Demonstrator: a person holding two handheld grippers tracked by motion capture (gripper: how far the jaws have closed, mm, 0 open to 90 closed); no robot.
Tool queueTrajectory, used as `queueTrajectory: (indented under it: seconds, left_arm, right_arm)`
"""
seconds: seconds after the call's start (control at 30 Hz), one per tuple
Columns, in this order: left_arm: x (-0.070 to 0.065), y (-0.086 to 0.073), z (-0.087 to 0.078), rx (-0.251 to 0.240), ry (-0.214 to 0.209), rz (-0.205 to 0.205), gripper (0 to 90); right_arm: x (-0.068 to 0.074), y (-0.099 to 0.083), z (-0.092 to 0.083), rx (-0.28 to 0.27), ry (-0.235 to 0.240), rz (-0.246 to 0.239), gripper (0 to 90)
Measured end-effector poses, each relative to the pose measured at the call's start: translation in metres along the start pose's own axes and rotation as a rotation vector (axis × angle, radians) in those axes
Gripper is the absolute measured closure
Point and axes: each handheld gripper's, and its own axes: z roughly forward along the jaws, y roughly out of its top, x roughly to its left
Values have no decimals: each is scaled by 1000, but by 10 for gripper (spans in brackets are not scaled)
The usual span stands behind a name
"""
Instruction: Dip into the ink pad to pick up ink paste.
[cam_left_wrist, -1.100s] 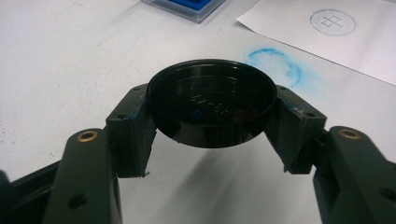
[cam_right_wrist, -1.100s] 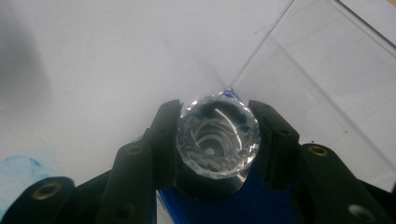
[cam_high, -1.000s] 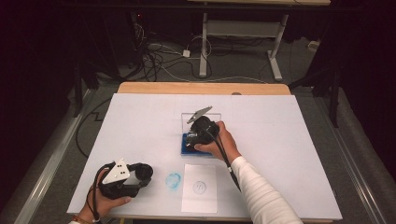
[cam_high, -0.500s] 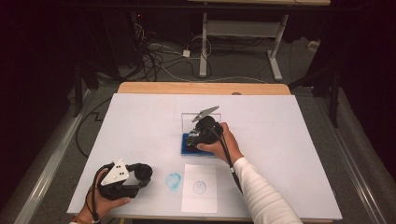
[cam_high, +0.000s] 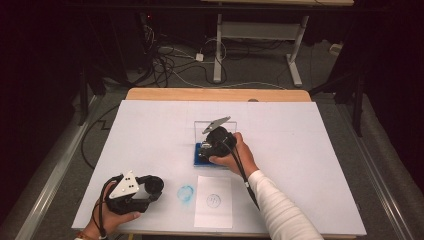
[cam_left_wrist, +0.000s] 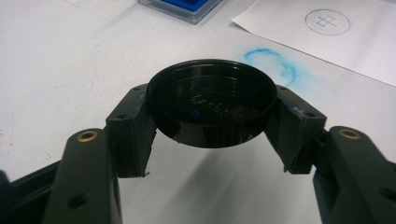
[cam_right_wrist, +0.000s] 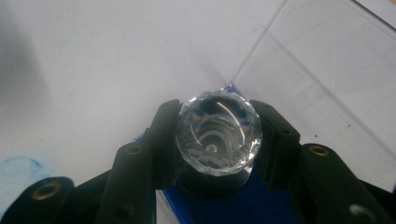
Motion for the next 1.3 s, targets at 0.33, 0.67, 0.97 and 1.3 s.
queueTrajectory:
  seconds: [0.33,0.67,0.97,1.3]
  left_arm:
    - [0,1,0,-1,0,0,368]
    - [0,1,1,2,-4,0,367]
    - [0,1,1,2,0,0,367]
    - [1,1,1,-3,-4,1,367]
  right_arm:
    - [0,1,1,9,-4,2,569]
    - [0,4,0,35,-3,0,569]
    - [6,8,1,66,-52,-28,569]
    - [-8,7,-35,16,-59,10,569]
